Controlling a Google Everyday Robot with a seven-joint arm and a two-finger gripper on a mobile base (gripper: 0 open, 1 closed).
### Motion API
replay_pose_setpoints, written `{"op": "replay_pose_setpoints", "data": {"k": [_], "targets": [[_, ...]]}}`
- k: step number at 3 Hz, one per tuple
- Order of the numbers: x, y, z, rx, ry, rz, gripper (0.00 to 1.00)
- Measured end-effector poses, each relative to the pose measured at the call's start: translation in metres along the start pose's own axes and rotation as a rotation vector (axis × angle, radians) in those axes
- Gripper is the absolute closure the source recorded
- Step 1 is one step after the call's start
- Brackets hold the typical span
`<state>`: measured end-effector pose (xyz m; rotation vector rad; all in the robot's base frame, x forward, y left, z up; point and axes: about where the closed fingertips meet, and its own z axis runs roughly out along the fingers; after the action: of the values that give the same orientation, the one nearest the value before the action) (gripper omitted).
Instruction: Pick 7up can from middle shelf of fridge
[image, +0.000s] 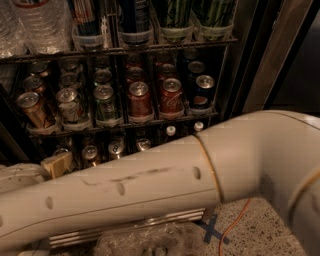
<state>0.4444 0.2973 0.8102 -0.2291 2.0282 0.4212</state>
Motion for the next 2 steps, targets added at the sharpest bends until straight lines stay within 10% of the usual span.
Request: {"op": "replay_pose_setpoints", "data": {"k": [2], "targets": [[0.013,0.014,0.004,0.034,-0.048,0.004,0.00]]}}
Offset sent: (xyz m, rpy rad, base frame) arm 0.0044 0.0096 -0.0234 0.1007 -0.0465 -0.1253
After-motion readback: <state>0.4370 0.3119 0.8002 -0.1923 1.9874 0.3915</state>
